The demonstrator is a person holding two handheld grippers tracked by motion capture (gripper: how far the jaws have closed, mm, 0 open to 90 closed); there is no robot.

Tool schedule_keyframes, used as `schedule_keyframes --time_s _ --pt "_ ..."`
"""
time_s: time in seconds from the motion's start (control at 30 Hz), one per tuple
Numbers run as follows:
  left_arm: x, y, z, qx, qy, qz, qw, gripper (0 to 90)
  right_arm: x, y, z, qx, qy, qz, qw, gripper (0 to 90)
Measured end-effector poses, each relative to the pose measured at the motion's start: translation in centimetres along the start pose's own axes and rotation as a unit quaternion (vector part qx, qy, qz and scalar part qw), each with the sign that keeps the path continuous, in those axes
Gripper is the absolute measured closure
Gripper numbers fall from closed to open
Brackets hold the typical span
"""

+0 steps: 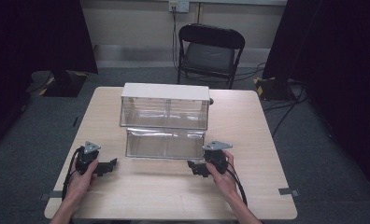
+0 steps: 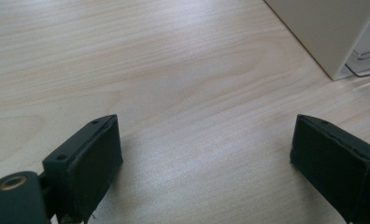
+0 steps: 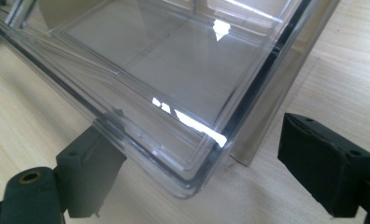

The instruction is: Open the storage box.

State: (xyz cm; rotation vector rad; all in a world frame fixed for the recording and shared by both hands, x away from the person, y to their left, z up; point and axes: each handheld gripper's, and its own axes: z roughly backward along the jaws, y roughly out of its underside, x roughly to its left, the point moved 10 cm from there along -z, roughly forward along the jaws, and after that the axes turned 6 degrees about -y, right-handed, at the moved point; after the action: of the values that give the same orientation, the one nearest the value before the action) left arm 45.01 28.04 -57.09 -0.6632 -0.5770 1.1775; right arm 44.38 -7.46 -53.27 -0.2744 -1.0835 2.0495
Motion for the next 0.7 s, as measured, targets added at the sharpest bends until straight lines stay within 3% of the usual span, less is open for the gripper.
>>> schedule_keyframes --time_s 0.2,0.5,0.7 --pt "0.00 0.00 0.00 0.000 0.000 0.000 1.0000 8.5 -0.09 0.21 -0.51 -0.007 0.004 -0.003 1.0000 14.1" --pt "0.00 -0.01 0.00 0.000 0.000 0.001 1.0000 8.5 0.35 -0.20 0.03 -0.017 0.000 0.001 0.9999 13.4" --pt "0.00 -0.01 0.00 0.000 0.000 0.000 1.0000 8.5 0.77 -0.55 0.36 -0.027 -0.015 -0.001 0.9995 13.4"
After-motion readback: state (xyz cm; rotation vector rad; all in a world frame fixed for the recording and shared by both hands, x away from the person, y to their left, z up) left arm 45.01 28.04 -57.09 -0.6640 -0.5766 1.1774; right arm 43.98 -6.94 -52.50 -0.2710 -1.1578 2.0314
